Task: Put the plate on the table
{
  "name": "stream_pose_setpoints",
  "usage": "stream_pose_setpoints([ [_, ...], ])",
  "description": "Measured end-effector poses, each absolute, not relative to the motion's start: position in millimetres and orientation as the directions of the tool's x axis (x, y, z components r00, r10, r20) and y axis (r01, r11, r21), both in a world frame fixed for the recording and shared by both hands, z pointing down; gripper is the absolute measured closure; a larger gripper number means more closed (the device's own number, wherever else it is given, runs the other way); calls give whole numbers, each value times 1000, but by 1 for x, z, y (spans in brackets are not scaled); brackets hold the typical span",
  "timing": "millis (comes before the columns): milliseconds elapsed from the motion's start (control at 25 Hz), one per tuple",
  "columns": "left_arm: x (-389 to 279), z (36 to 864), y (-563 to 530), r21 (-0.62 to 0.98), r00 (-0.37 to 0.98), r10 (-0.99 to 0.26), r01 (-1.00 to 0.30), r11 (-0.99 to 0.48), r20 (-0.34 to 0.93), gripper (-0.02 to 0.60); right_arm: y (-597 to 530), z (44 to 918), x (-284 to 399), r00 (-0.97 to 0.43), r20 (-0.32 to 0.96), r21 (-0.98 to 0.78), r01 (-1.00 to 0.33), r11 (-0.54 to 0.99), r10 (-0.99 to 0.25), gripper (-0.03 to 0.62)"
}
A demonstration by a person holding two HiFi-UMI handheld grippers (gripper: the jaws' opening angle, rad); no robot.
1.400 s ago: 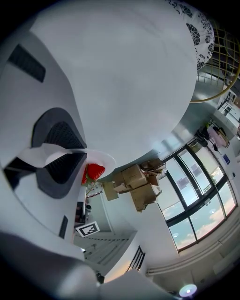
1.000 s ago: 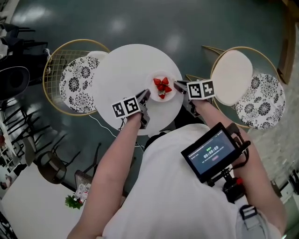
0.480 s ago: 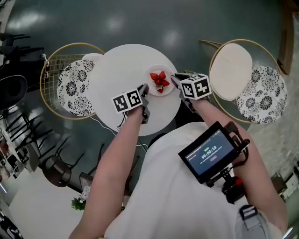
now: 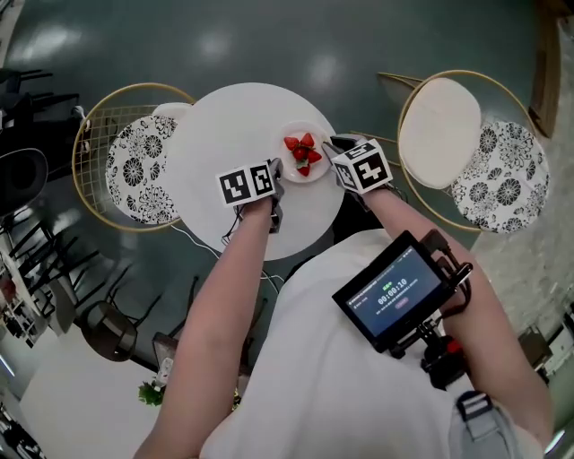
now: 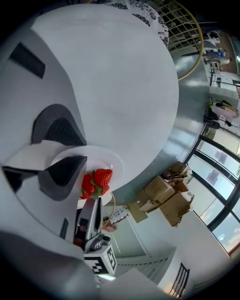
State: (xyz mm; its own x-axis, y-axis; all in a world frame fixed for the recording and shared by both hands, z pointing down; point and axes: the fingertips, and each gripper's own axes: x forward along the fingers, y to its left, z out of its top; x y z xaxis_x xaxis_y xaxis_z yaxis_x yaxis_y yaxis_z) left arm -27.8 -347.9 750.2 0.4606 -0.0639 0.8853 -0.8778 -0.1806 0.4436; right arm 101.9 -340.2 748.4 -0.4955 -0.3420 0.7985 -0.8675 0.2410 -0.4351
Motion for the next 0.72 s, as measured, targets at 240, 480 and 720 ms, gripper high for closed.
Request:
stream_pose_setpoints([
  [240,-29,749,-346,450,470,-82,-874,-185,879,514,-338,746,101,-494,790,-431,-869,245,-362,540],
  [480,-32,749,-346,463,487,-85,-863,-203,869,514,-340,746,99,-498,786,-433,-867,248,-366,540],
  [720,-47,742,-351,487,515,-140,-852,-192,846,454,-344,744,109,-454,763,-410,-890,200,-460,540],
])
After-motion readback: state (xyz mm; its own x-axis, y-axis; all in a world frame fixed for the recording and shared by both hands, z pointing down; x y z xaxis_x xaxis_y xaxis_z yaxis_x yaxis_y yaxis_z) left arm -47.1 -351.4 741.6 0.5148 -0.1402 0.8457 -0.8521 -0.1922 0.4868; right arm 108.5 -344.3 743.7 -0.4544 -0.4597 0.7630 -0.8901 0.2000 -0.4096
